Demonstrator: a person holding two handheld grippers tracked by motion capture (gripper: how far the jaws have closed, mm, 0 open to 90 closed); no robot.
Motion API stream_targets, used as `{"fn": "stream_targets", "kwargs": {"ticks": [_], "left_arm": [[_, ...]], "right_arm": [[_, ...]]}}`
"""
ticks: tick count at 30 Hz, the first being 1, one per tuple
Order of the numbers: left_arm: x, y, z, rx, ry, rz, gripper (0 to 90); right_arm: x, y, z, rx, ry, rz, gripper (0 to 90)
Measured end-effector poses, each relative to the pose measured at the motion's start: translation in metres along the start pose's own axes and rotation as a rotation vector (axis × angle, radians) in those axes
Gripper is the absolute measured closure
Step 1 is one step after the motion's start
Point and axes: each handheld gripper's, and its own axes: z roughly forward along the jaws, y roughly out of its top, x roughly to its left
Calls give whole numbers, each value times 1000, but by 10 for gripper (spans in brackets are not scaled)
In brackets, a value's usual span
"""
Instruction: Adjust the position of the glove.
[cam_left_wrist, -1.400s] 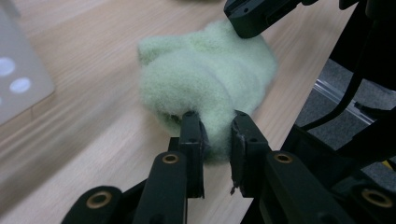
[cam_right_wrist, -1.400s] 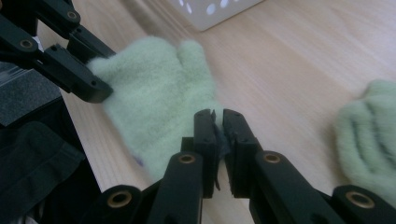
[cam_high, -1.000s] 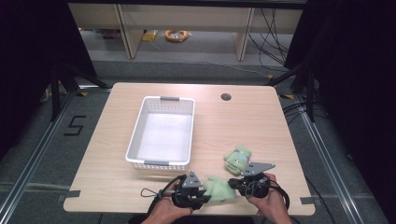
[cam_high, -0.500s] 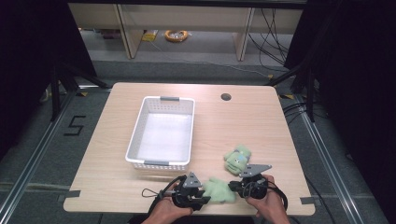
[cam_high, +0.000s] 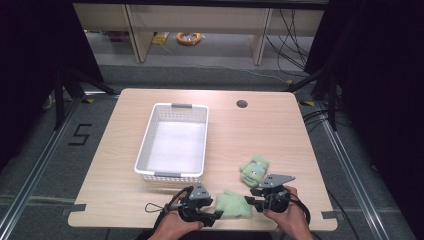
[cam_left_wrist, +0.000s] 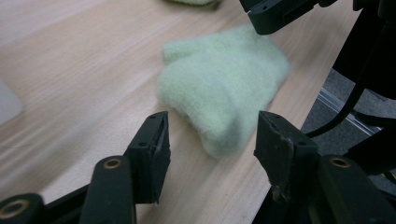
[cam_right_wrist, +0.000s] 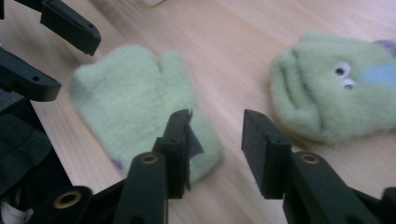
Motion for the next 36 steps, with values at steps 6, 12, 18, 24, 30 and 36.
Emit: {"fn": "stream_targets", "kwargs": {"ticks": [6,12,18,24,30,36], "left_arm": [[2,-1,-7,-14,2,-26,381],[1,-2,-12,-41,6,-31,334],[6,-4,-17,-52,3,-30,307],[14,-9,-24,-50,16,-25,267],[15,-15,-29,-60,24,-42,264],[15,-19,-32,-61,26,-35,261]], "right_arm": [[-6,5,-12,-44,-42,-36,590],[-17,11,-20,-75,-80,-21,581],[-31,18,-19,-90,-116,-37,572],[-46,25,-14,-85,-137,-32,572],[-61,33,0,-45,-147,-14,575],[-69,37,7,-21,-152,8,577]]}}
